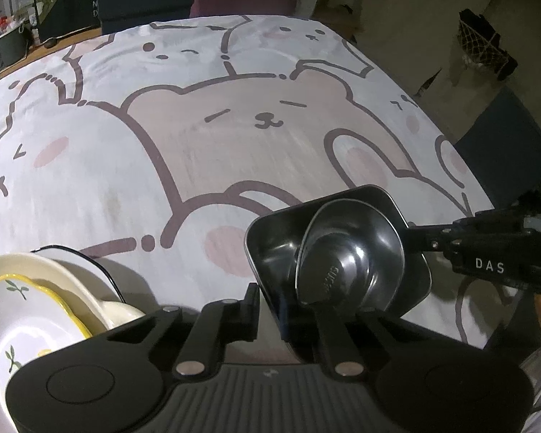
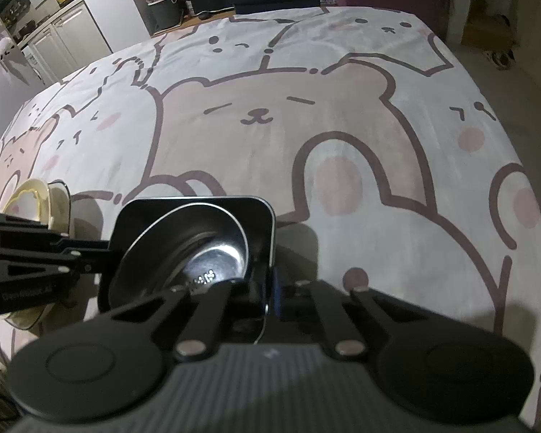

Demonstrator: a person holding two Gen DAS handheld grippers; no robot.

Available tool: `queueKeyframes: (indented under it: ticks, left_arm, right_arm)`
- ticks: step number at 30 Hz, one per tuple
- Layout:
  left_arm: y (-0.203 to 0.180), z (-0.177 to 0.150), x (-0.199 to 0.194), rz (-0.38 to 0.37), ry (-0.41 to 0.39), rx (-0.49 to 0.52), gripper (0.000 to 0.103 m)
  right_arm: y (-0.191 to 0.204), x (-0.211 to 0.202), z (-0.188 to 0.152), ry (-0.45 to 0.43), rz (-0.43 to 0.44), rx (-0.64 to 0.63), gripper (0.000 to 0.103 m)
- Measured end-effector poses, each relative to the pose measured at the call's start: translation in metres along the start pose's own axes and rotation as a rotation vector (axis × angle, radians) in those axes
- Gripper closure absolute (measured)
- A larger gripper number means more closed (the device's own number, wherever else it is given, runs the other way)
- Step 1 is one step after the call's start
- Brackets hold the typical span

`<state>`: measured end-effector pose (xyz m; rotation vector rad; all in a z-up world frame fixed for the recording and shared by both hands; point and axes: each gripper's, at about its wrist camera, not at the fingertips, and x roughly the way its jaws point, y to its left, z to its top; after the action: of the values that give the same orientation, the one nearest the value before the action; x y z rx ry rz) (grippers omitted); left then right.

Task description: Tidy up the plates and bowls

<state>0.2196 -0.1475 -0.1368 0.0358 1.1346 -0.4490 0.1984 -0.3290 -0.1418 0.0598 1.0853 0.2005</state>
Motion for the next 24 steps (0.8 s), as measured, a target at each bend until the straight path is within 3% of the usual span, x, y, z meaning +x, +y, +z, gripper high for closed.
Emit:
queueKeyframes:
  ticks: [18,24]
  left_arm:
    - [0.01,-0.004,0.006,-0.05,0.001,-0.107,0.093]
    - [0.008,-0.003,0.007,-0.041,0.015,-0.088,0.093]
  right_arm:
    - [-0.008,0.002,0.0,0.011,0.034,0.051,0.098]
    - [-0.007,0.004,0.002,0.011,0.024,0.039,0.098]
